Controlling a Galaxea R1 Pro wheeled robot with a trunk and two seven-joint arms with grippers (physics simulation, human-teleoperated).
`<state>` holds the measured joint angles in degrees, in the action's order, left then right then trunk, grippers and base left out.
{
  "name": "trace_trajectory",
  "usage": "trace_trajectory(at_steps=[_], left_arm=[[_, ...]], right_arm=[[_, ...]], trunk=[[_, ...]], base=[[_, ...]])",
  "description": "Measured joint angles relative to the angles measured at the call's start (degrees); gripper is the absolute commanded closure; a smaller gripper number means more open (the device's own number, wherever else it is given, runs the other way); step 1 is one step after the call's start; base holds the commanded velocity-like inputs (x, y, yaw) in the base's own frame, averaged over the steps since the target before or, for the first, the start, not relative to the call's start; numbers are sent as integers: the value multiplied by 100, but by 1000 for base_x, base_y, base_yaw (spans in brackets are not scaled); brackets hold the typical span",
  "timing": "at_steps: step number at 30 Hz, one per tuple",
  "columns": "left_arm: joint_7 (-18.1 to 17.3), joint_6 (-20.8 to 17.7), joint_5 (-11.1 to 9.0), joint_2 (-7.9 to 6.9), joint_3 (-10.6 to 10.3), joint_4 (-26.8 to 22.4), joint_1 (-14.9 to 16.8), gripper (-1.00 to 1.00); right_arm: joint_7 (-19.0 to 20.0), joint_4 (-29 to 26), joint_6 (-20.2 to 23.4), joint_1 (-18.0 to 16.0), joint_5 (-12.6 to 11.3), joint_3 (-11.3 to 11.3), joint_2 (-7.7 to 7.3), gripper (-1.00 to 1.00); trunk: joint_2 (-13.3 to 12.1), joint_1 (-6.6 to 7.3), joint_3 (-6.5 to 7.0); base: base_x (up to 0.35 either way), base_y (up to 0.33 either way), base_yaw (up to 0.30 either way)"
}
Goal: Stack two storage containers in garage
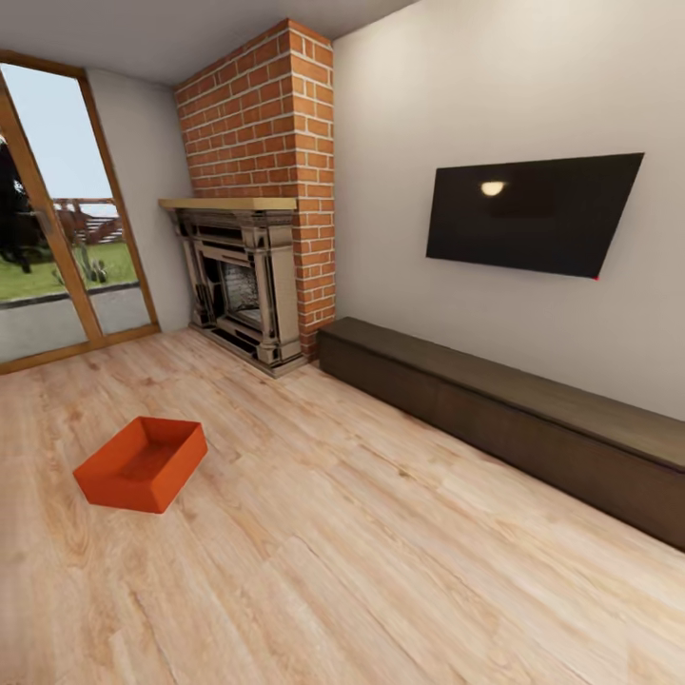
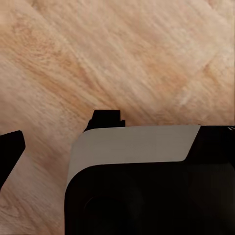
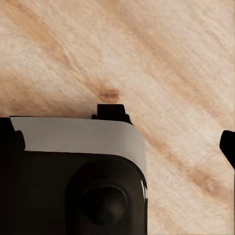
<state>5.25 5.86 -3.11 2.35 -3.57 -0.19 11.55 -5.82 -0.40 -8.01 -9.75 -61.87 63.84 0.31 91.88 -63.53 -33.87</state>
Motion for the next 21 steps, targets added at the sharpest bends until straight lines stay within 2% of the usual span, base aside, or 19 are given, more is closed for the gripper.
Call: trace_trajectory(at_steps=[21], left_arm=[[0, 0, 0, 0, 0, -3, 0, -100]], right_arm=[[0, 0, -6, 0, 0, -7, -4, -100]], trunk=[[0, 0, 0]], base=[[323, 0, 268]])
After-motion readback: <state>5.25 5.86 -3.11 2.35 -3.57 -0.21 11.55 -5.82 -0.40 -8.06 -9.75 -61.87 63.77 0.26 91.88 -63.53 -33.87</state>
